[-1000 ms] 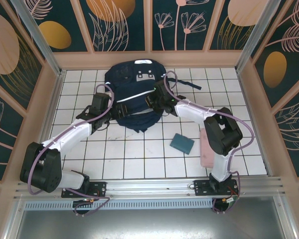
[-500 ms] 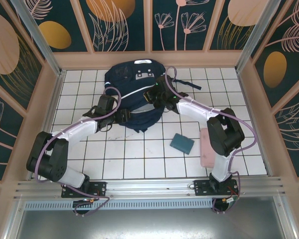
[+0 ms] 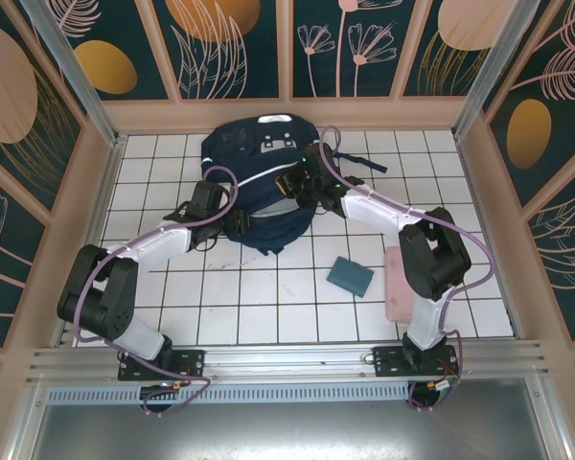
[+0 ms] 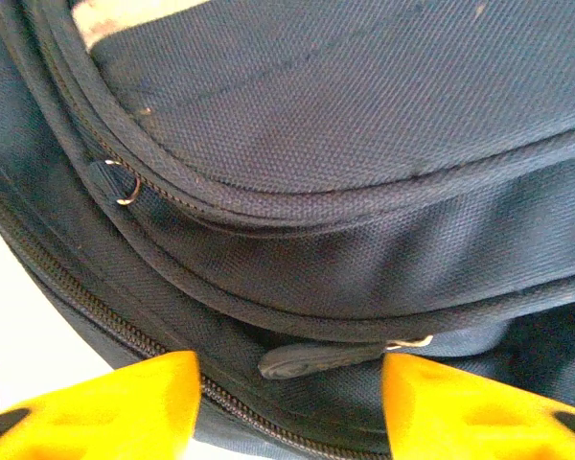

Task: Pack the student bag

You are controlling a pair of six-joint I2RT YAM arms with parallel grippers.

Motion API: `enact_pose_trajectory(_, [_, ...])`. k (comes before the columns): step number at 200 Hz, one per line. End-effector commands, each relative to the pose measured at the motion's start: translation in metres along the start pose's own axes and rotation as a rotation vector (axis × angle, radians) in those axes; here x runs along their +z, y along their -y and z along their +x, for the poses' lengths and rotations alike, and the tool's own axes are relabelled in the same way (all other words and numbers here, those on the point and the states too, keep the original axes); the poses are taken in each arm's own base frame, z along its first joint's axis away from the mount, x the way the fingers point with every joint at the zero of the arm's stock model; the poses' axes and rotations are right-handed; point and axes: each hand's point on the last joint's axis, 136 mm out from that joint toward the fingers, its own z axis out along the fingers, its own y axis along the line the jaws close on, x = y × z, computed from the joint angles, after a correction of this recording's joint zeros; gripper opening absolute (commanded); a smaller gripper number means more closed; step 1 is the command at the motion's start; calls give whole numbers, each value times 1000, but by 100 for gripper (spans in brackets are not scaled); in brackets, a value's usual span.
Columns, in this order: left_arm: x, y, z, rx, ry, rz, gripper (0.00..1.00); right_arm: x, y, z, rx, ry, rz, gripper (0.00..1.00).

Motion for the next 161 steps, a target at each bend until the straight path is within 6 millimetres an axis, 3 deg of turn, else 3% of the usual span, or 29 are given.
enact_pose_trajectory(1, [-18,5,-17,16,64,7,58,-26,-71,3,-85,-6,-221,2])
enact_pose_trajectory(70, [3,11,-11,-5,3,41,66,-29,-73,4,-87,-11,-229,2])
enact_pose_trajectory(100, [6,22,-15,9,19,100,64,-31,-75,4,-91,-10,-232,2])
enact_pose_trajectory(161, [6,21,-19,42,23,84,60,-28,-72,6,-88,-18,-230,1])
